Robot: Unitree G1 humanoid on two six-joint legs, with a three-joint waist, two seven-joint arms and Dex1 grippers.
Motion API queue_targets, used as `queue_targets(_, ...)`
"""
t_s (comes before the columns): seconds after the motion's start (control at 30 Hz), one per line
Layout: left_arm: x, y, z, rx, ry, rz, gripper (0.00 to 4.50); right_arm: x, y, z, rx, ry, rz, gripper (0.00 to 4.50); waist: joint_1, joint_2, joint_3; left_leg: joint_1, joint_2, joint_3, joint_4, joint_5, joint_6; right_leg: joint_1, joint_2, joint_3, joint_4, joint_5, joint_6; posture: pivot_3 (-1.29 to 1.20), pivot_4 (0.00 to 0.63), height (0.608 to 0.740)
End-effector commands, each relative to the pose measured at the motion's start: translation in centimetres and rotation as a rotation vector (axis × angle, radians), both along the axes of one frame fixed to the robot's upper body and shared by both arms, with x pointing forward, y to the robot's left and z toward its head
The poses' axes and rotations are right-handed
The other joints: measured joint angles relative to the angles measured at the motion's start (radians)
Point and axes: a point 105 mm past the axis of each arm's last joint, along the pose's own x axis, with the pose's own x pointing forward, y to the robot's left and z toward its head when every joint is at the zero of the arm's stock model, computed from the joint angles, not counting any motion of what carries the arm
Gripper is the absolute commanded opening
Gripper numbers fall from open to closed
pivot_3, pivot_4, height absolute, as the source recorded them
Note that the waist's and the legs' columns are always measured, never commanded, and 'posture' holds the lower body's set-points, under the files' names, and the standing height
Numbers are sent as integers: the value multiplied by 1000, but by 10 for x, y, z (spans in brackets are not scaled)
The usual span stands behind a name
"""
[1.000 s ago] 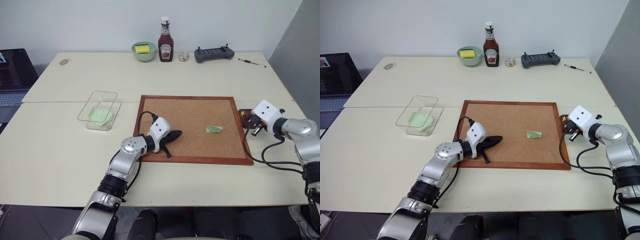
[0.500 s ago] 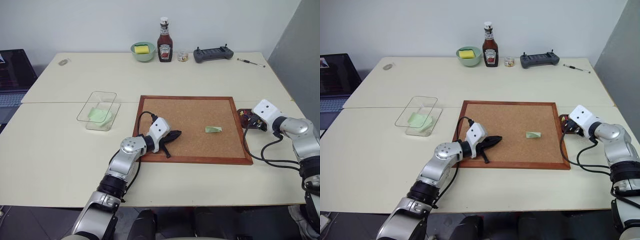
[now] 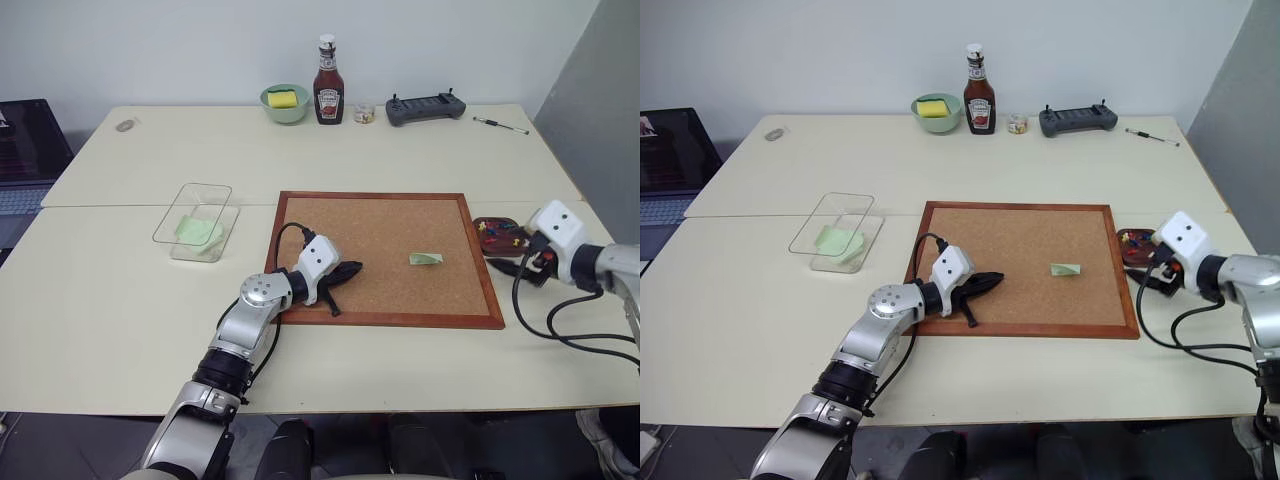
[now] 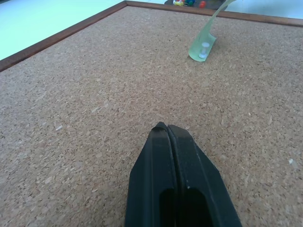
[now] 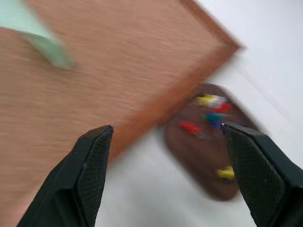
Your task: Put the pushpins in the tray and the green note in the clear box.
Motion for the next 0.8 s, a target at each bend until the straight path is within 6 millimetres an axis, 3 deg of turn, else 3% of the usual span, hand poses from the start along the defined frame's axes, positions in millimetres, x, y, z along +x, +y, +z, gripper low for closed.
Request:
queue_targets(0.03, -3, 6, -17, 34, 59, 6, 0, -19, 34, 14, 120, 38, 96, 3860, 0, 0, 0, 0, 0, 0, 0, 0, 0, 0, 0, 0, 0, 0, 0, 0, 150, 740)
queue_targets(0.23, -3, 6, -17, 36, 58, 11, 0, -32, 67, 1, 194, 120, 161, 3860, 0, 0, 0, 0, 0, 0, 0, 0, 0, 0, 0, 0, 0, 0, 0, 0, 150, 740)
queue_targets(0.37, -3, 6, -17, 37, 58, 13, 0, -18, 87, -2, 229, 90, 185, 3860, -2, 0, 0, 0, 0, 0, 0, 0, 0, 0, 0, 0, 0, 0, 0, 0, 150, 740)
queue_targets(0.6, -3, 6, -16, 38, 55, 16, 0, -1, 103, -14, 230, 85, 205, 3860, -1, 0, 0, 0, 0, -1, 0, 0, 0, 0, 0, 0, 0, 0, 0, 0, 150, 740)
queue_targets(0.8, -3, 7, -16, 38, 54, 20, 0, 15, 102, -16, 214, 31, 179, 3860, -2, 0, 0, 0, 0, -1, 0, 0, 0, 0, 0, 0, 0, 0, 0, 0, 150, 740)
